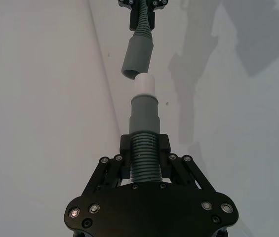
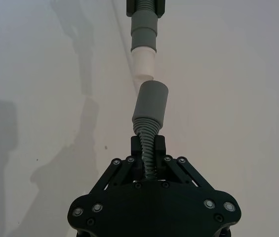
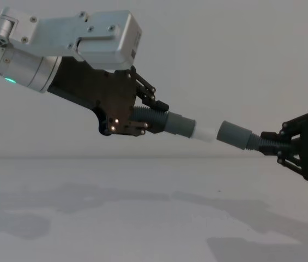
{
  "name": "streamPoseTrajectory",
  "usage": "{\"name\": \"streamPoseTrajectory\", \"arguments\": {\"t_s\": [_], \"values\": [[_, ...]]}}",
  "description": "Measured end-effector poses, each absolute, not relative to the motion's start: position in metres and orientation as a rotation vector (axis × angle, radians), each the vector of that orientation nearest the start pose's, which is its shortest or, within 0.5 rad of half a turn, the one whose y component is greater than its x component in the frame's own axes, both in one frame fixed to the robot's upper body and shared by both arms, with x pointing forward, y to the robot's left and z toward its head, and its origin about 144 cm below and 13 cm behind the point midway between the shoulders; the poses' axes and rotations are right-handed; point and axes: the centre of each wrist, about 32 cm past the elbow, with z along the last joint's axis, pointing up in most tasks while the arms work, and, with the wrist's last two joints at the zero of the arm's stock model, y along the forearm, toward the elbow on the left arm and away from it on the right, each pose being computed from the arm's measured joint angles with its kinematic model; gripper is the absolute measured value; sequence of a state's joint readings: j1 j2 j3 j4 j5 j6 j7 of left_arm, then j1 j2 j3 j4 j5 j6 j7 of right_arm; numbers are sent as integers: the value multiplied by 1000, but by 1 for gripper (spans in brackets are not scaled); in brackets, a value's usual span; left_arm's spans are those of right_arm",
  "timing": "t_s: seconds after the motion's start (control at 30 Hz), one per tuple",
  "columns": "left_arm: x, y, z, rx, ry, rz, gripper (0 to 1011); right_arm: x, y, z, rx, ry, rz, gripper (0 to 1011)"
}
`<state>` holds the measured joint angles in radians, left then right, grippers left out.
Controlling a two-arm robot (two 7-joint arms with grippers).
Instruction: Use both hands to pick up one end of the pipe from the table, align the ends, and insert them.
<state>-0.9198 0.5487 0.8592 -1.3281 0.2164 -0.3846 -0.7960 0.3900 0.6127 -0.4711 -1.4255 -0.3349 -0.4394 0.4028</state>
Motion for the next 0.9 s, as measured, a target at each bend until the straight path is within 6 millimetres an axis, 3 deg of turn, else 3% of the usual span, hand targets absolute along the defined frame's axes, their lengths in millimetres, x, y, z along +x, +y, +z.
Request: {"name": "streamPoseTrajectory", "arguments": {"t_s": [0.9], "values": [[608,216,1338,650,-1088,69,305,537,-303,1214,-535,-972,-524,119]]}}
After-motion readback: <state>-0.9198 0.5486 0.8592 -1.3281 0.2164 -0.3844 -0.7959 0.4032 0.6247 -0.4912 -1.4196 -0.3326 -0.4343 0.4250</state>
